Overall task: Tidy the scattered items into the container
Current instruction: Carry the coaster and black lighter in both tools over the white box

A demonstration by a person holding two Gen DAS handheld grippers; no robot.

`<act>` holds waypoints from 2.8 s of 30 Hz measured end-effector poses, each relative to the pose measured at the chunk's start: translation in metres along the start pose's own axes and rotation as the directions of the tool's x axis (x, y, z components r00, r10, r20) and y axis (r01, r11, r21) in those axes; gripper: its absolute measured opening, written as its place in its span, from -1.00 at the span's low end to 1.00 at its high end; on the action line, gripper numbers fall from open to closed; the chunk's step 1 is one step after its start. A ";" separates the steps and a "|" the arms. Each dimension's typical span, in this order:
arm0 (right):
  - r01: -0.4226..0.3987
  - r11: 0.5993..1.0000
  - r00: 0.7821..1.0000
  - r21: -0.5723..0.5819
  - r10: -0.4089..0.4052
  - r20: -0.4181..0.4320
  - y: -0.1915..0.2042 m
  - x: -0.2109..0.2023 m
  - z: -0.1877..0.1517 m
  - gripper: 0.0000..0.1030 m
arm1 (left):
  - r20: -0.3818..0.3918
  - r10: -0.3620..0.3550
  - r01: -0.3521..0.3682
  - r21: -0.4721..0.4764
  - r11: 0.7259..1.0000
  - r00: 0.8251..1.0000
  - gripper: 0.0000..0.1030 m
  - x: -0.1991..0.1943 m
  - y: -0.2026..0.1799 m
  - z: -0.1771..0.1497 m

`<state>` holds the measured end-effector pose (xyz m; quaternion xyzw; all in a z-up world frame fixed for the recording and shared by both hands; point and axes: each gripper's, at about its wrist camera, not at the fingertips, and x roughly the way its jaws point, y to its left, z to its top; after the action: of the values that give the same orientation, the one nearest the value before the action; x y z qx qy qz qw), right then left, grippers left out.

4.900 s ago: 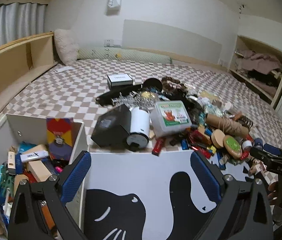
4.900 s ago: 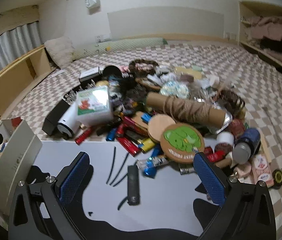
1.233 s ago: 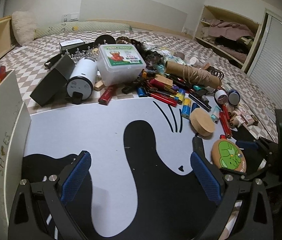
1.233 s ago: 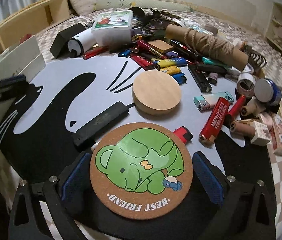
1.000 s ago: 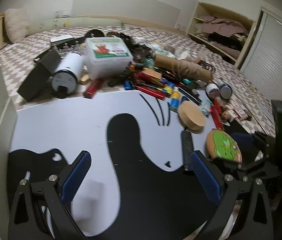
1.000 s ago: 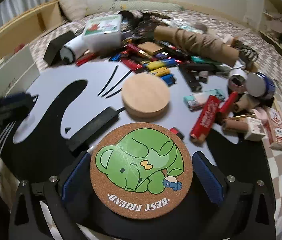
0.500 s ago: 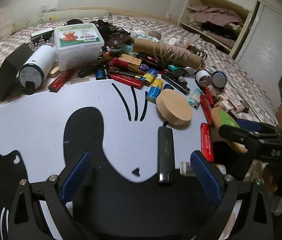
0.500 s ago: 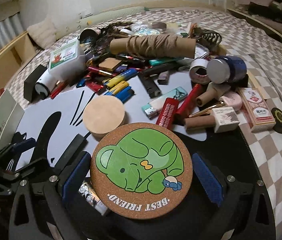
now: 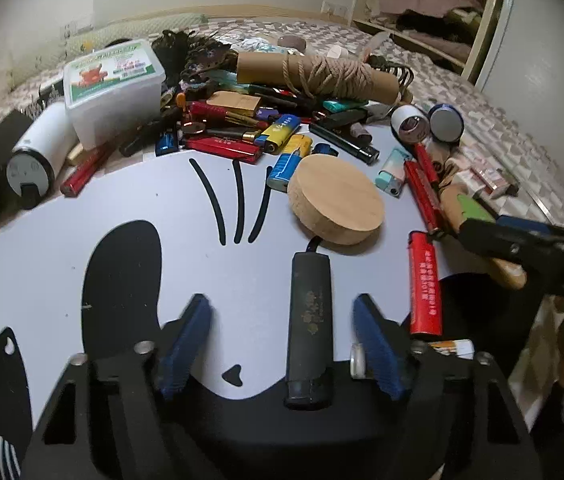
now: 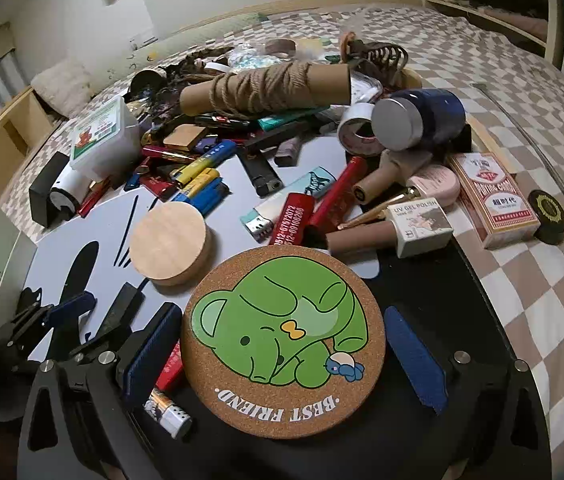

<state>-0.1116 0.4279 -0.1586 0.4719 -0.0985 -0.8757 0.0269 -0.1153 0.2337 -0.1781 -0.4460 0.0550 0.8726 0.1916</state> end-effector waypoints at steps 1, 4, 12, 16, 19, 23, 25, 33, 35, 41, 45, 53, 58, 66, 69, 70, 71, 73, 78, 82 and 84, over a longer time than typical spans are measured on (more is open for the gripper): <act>0.002 1.000 1.000 0.001 -0.002 -0.002 -0.001 0.001 0.000 0.95 | 0.000 0.014 -0.014 0.014 1.000 1.000 0.11 0.000 -0.002 0.000; 0.008 1.000 1.000 0.000 -0.008 -0.002 -0.003 0.001 -0.001 0.95 | 0.003 0.016 -0.016 0.038 0.999 1.000 -0.17 0.000 -0.005 0.000; 0.007 1.000 1.000 -0.011 -0.007 -0.002 -0.002 0.001 -0.002 0.95 | -0.015 -0.018 0.018 0.024 1.000 1.000 -0.59 -0.002 -0.002 0.001; 0.014 1.000 1.000 -0.019 -0.014 0.003 0.000 0.000 -0.002 0.95 | -0.016 -0.029 0.029 0.005 1.000 0.999 -0.59 -0.006 0.003 0.001; 0.016 1.000 1.000 -0.020 -0.016 0.011 0.003 -0.002 -0.002 0.95 | -0.011 -0.021 0.021 -0.003 1.000 1.000 -0.59 -0.010 0.007 0.001; -0.001 0.999 1.000 -0.039 0.002 0.027 0.013 -0.009 -0.001 0.95 | 0.005 -0.017 0.017 -0.011 1.000 1.000 -0.59 -0.019 0.011 0.003; -0.004 0.999 0.999 -0.054 0.006 0.040 0.021 -0.014 0.001 0.95 | 0.017 -0.017 0.017 -0.015 1.000 1.000 -0.59 -0.025 0.013 0.006; -0.023 0.996 0.996 -0.088 0.030 0.081 0.048 -0.032 0.008 0.95 | 0.086 -0.006 0.010 -0.042 0.999 0.996 -0.59 -0.065 0.027 0.016; -0.030 0.995 0.995 -0.093 0.039 0.093 0.056 -0.037 0.011 0.95 | 0.106 -0.001 0.006 -0.053 0.999 0.994 -0.59 -0.076 0.034 0.018; -0.044 0.989 0.988 -0.141 0.063 0.137 0.087 -0.056 0.023 0.95 | 0.161 0.034 -0.019 -0.091 0.996 0.986 -0.59 -0.107 0.056 0.020; -0.047 0.982 0.984 -0.182 0.077 0.163 0.109 -0.067 0.029 0.95 | 0.199 0.062 -0.039 -0.118 0.992 0.978 -0.59 -0.128 0.072 0.020; -0.071 0.964 0.975 -0.255 0.121 0.186 0.158 -0.079 0.037 0.95 | 0.258 0.129 -0.080 -0.193 0.978 0.958 -0.58 -0.171 0.107 0.015; -0.091 0.945 0.967 -0.314 0.160 0.200 0.195 -0.086 0.041 0.95 | 0.289 0.185 -0.118 -0.237 0.964 0.939 -0.58 -0.197 0.130 0.009; -0.123 0.909 0.955 -0.399 0.217 0.200 0.252 -0.092 0.044 0.95 | 0.316 0.256 -0.155 -0.311 0.938 0.914 -0.58 -0.230 0.166 -0.004; -0.143 0.897 0.951 -0.418 0.242 0.192 0.270 -0.091 0.045 0.95 | 0.327 0.281 -0.167 -0.335 0.927 0.903 -0.58 -0.241 0.179 -0.010; -0.150 0.893 0.949 -0.423 0.250 0.191 0.276 -0.092 0.045 0.95 | 0.328 0.287 -0.171 -0.340 0.925 0.900 -0.58 -0.244 0.181 -0.012; -0.159 0.889 0.947 -0.429 0.260 0.189 0.282 -0.092 0.046 0.95 | 0.330 0.296 -0.176 -0.347 0.921 0.896 -0.58 -0.247 0.185 -0.014; -0.177 0.882 0.943 -0.437 0.280 0.182 0.294 -0.092 0.046 0.95 | 0.334 0.314 -0.188 -0.359 0.914 0.889 -0.58 -0.254 0.192 -0.017; -0.225 0.860 0.931 -0.458 0.328 0.158 0.326 -0.089 0.046 0.95 | 0.344 0.363 -0.214 -0.402 0.890 0.866 -0.58 -0.273 0.213 -0.027; -0.261 0.842 0.921 -0.472 0.364 0.141 0.351 -0.086 0.046 0.95 | 0.350 0.388 -0.218 -0.437 0.873 0.853 -0.58 -0.287 0.229 -0.035; -0.279 0.832 0.915 -0.479 0.382 0.131 0.364 -0.085 0.045 0.95 | 0.352 0.405 -0.222 -0.459 0.860 0.844 -0.58 -0.294 0.239 -0.039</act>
<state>-0.1187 0.0905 0.0075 0.3280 0.0241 -0.9031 0.2761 -0.0218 -0.0804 0.0160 -0.2529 -0.0955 0.9617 -0.0452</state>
